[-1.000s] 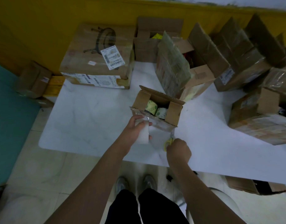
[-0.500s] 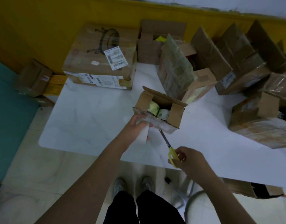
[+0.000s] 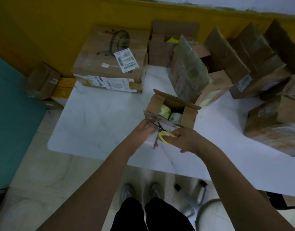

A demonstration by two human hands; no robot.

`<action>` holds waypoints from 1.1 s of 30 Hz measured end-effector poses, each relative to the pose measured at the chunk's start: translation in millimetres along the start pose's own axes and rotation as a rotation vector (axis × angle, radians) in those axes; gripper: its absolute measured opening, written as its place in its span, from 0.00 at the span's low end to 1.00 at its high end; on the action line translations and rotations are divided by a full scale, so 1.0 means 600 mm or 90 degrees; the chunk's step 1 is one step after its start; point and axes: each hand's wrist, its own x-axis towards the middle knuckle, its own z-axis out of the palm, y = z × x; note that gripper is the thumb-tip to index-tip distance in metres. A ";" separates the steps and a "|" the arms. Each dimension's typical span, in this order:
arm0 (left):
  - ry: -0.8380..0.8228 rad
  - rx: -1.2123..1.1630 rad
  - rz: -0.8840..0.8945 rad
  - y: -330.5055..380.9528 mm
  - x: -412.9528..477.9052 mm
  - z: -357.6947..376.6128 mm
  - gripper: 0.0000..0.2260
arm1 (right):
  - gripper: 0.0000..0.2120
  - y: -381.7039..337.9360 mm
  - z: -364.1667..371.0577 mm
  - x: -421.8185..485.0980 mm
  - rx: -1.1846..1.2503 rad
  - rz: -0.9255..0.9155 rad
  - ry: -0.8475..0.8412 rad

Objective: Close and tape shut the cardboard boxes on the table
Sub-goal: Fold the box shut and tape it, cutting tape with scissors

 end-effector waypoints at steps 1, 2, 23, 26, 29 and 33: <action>-0.001 -0.001 -0.001 0.001 0.001 -0.002 0.09 | 0.31 -0.001 0.003 0.004 0.014 0.001 0.018; -0.004 -0.005 -0.005 0.001 0.001 -0.004 0.07 | 0.28 -0.001 0.005 0.006 0.019 0.000 0.036; 0.075 -0.018 -0.011 -0.064 -0.060 -0.034 0.07 | 0.17 0.015 0.125 0.030 -0.004 -0.121 0.164; 0.071 0.013 0.028 -0.063 -0.077 -0.046 0.07 | 0.11 -0.023 0.141 0.048 0.076 -0.142 0.082; 0.084 0.055 0.034 -0.074 -0.092 -0.060 0.10 | 0.11 -0.047 0.150 0.061 0.094 -0.094 0.109; 0.128 -0.028 -0.014 -0.097 -0.110 -0.087 0.26 | 0.14 -0.073 0.194 0.054 -0.004 -0.122 0.159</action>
